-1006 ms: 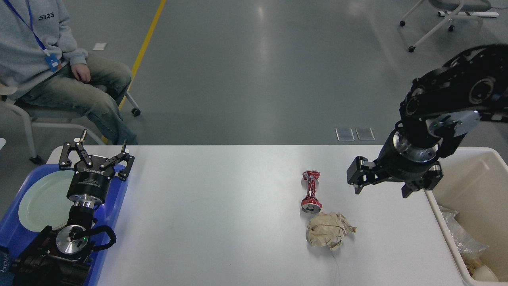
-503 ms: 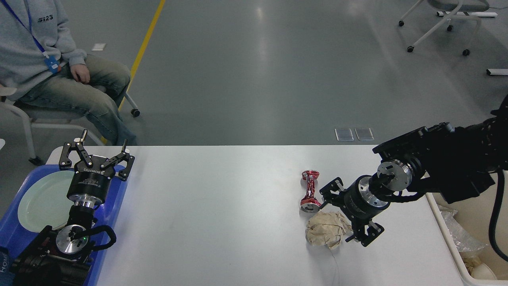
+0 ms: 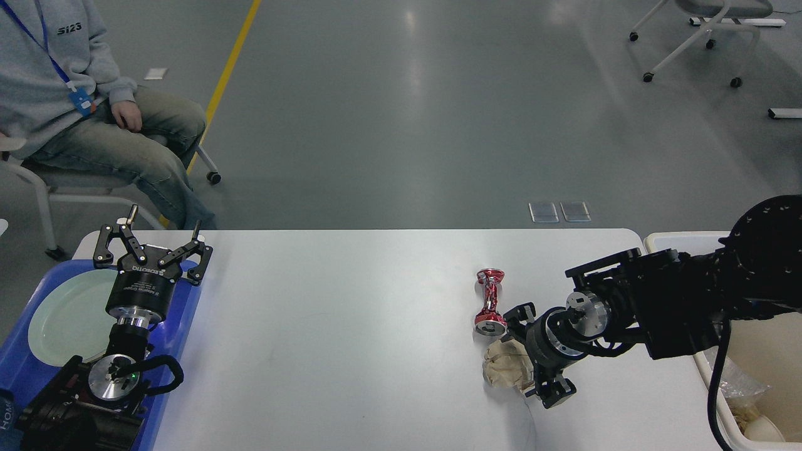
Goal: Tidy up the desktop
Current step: 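Grasp the nearer brown paper ball with the right gripper, then carry the paper ball into the white bin and release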
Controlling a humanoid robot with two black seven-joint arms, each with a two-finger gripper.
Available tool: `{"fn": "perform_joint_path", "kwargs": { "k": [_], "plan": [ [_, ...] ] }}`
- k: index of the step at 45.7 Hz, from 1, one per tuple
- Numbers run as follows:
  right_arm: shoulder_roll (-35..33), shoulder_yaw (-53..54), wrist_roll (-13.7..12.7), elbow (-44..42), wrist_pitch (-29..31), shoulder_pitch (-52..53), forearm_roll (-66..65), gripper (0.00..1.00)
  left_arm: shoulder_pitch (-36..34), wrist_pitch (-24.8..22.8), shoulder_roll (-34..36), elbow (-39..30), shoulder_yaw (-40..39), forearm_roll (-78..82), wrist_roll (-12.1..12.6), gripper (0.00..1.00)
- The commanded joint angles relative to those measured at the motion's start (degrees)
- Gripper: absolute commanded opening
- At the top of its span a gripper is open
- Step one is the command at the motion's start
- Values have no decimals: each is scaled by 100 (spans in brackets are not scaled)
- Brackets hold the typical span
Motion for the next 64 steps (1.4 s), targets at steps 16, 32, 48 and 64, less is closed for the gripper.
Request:
{"fn": "perform_joint_path", "kwargs": {
  "k": [16, 32, 48, 64],
  "plan": [
    [174, 270, 0, -865, -8, -583, -79, 91, 0, 0, 0, -1, 0, 1, 0, 96],
    [209, 252, -18, -821, -157, -680, -97, 0, 0, 0, 0, -1, 0, 1, 0, 96],
    [-221, 156, -114, -57, -413, -197, -1150, 0, 0, 0, 0, -1, 0, 1, 0, 96],
    [-1153, -932, -185, 1832, 1512, 2095, -4226, 0, 0, 0, 0, -1, 0, 1, 0, 96]
  ]
}}
